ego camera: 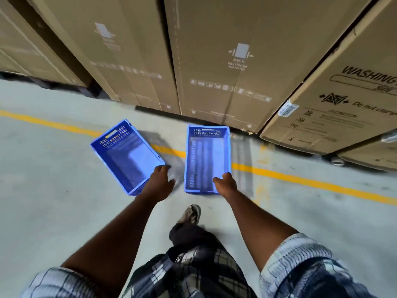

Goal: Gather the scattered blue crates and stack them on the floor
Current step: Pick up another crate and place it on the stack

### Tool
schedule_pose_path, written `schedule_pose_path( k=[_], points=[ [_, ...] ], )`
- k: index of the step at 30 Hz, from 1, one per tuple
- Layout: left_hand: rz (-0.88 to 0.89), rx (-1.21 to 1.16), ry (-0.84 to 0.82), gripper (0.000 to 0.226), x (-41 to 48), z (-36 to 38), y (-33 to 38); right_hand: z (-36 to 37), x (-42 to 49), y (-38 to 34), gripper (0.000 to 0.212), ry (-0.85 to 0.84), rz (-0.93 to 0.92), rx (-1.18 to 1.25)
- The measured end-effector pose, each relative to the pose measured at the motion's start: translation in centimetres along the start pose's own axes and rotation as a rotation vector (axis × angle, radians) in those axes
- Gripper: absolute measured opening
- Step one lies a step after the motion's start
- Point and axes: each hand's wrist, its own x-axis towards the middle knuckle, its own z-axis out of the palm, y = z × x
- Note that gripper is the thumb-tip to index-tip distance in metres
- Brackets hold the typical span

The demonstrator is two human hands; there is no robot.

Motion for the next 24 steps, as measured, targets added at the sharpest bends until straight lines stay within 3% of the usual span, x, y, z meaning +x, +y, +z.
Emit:
schedule_pose_path(
  k=[14,24],
  points=[
    [0.180,0.281,-0.238,0.058,13.3,-5.6,4.2,-2.5,1.6,0.2,0.047,0.225,0.247,0.426],
    [0.321,0.388,-0.392,0.052,22.7,-0.7,9.3,1.0,5.0,2.4,0.049,0.300,0.483,0.567]
  ],
)
